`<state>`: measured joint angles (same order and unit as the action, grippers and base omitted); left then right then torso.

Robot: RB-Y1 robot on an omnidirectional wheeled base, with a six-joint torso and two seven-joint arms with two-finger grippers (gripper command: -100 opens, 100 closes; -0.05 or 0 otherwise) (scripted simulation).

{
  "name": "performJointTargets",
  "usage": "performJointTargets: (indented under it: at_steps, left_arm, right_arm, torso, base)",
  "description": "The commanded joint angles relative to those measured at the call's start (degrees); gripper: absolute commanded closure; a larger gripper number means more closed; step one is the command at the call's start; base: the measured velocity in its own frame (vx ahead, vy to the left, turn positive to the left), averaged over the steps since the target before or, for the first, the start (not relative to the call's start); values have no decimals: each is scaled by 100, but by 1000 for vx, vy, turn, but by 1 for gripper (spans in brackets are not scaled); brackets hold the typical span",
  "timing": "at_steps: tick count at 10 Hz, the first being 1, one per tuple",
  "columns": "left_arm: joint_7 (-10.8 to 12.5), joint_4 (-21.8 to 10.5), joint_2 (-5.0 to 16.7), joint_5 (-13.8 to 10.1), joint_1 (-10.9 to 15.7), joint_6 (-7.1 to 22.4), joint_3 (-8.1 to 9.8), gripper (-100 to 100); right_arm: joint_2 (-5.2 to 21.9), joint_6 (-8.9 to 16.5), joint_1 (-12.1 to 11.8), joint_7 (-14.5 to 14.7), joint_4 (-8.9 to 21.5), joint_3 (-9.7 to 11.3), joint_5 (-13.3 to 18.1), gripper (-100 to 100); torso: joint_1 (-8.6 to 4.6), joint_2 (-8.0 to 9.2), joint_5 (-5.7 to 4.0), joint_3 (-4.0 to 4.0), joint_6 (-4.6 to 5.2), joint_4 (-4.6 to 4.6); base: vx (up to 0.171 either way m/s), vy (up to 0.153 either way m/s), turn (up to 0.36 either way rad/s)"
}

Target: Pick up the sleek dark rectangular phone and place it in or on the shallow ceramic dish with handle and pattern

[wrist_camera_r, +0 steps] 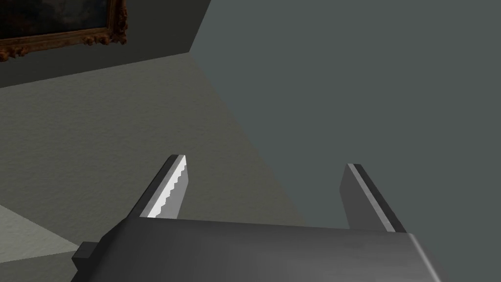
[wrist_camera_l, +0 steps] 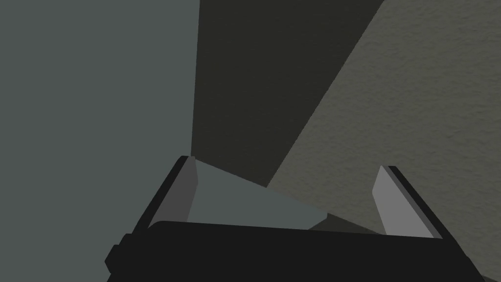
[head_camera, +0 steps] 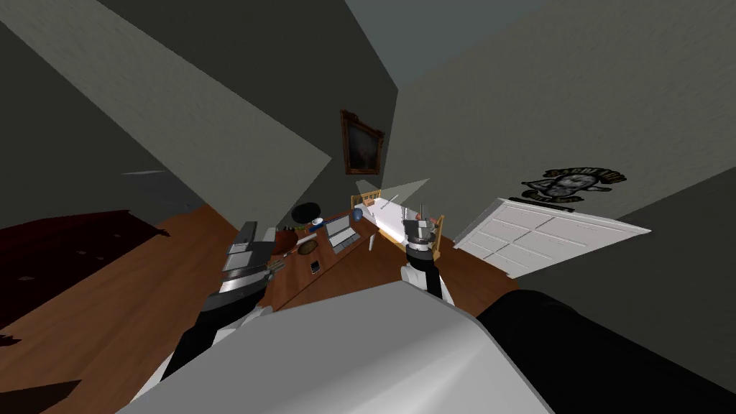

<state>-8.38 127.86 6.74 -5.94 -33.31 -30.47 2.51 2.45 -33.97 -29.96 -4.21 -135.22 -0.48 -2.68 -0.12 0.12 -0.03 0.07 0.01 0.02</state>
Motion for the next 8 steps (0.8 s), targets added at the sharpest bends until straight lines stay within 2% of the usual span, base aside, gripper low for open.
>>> performJointTargets:
  at_steps: [1,2,3,6,7,8]
  left_arm:
    - [27,-286,157,-96,3,229,88,-100]
    - [26,-449,215,-147,-51,359,103,-100]
    - [26,-449,215,-147,-51,359,103,-100]
    - [11,-1022,342,-334,-210,790,139,-100]
    - [11,-1022,342,-334,-210,801,139,-100]
    - [0,-1188,377,-409,-259,965,146,-100]
  right_arm:
    - [0,0,0,0,0,0,0,0]
    - [0,0,0,0,0,0,0,0]
    - [0,0,0,0,0,0,0,0]
    - [0,0,0,0,0,0,0,0]
    - [0,0,0,0,0,0,0,0]
    - [0,0,-1,0,0,-1,0,0]
  torso:
    - [0,0,0,0,0,0]
    - [0,1,0,1,1,0]
    - [-4,3,0,2,2,1]
    - [0,-3,0,-2,1,0]
    - [-2,0,-1,0,1,0]
    - [4,-1,0,0,-3,0]
  base:
    - [-32,-44,-196]
    - [-37,-50,-246]
    - [-24,-29,-72]
    - [-19,-38,-231]
    - [-20,-27,-79]
    - [-11,-32,-173]
